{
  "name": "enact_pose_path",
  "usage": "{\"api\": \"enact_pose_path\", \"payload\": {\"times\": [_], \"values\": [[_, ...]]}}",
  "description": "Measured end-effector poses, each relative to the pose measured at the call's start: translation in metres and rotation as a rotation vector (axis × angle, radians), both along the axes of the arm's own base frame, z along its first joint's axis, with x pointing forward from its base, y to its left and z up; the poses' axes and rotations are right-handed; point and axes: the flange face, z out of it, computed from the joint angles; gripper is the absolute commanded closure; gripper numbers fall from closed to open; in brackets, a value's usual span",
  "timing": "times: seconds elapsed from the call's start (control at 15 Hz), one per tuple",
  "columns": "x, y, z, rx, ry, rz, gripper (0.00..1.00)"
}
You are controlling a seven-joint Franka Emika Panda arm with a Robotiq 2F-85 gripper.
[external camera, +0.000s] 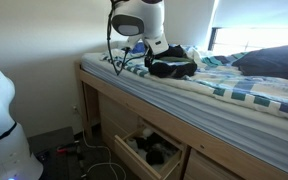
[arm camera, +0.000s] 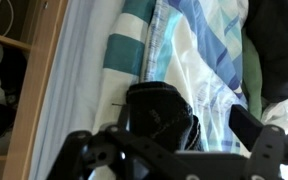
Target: Put the socks one at a time in the open drawer
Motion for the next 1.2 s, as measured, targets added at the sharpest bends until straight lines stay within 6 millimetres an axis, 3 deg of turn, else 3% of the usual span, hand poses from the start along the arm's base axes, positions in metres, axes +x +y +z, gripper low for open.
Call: {"api": "enact_pose_path", "payload": {"times": [0.4, 0.47, 0.53, 0.8, 1.07, 1.2], "values": [[0.018, 0.013, -0.033, 0.022, 0.075, -0.072, 0.0], [0.022, 0.012, -0.038, 0.019, 0.082, -0.087, 0.23], [0.025, 0.011, -0.043, 0.013, 0.085, -0.102, 0.26], [0.031, 0.005, -0.05, -0.019, 0.083, -0.157, 0.58], [0.03, 0.005, -0.039, -0.056, 0.073, -0.173, 0.84], [0.025, 0.008, -0.027, -0.088, 0.073, -0.16, 0.92]]}}
